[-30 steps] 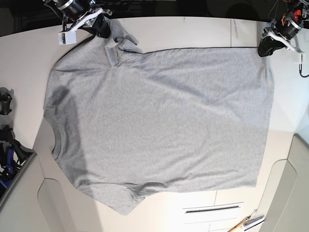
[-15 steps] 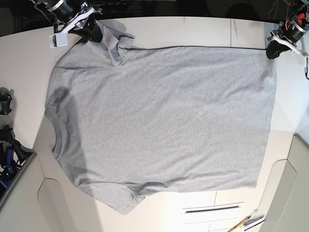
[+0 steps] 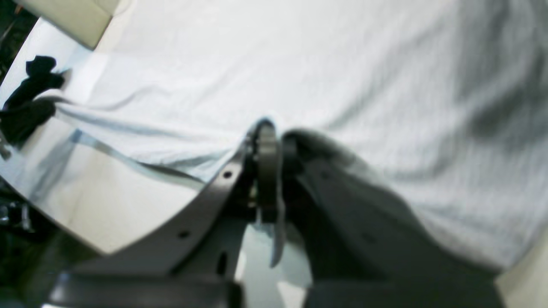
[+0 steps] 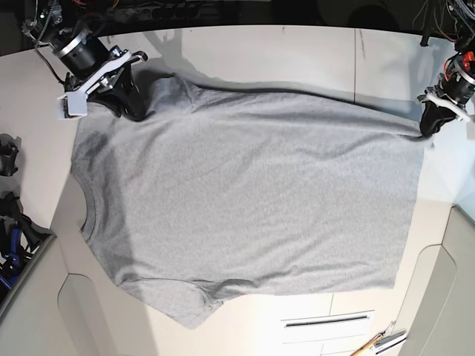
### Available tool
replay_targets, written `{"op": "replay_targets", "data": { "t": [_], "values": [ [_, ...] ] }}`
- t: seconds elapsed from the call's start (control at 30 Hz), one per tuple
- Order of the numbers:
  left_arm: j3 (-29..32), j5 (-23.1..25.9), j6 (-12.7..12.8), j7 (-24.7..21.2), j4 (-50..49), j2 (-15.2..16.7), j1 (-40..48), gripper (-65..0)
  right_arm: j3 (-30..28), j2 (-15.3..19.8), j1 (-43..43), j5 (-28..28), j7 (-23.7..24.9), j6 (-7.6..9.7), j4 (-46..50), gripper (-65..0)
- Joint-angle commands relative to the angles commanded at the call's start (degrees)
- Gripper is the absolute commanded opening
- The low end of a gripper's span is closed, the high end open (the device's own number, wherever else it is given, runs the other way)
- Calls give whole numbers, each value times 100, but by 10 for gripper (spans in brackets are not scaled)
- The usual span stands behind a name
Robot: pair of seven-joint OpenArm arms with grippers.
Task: Fold the T-shirt properly
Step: 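Lift the gripped edge and fold it across the shirt body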
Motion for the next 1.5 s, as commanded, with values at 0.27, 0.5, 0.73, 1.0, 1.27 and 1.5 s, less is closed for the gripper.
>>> {"op": "replay_targets", "data": {
  "t": [0.27, 0.5, 0.73, 1.0, 1.27, 1.5],
  "values": [
    [0, 872, 0, -313, -50, 0, -728, -650, -2, 33, 1364, -461, -133, 157, -560, -650],
    [33, 1307, 0, -632, -214, 0, -1045, -650, -2, 203, 2529, -614, -136, 284, -1746, -650],
    [651, 1508, 0, -1005, -911, 0, -1657, -650, -9, 214, 3526, -610, -136, 564, -3023, -650],
    [953, 1941, 0, -1213, -1829, 0, -2509, -650, -61, 212, 4074, -822, -133, 566, -3856, -650],
    [1296, 1886, 0, -1156, -1834, 15, -2496, -490, -61, 181, 4004, -896, -131, 555, -4260, -508],
    [1156, 1867, 0, -1056, -1829, 13, -2496, -258, 166, 186, 4006, -907, -140, 516, -4142, -288]
  ]
}}
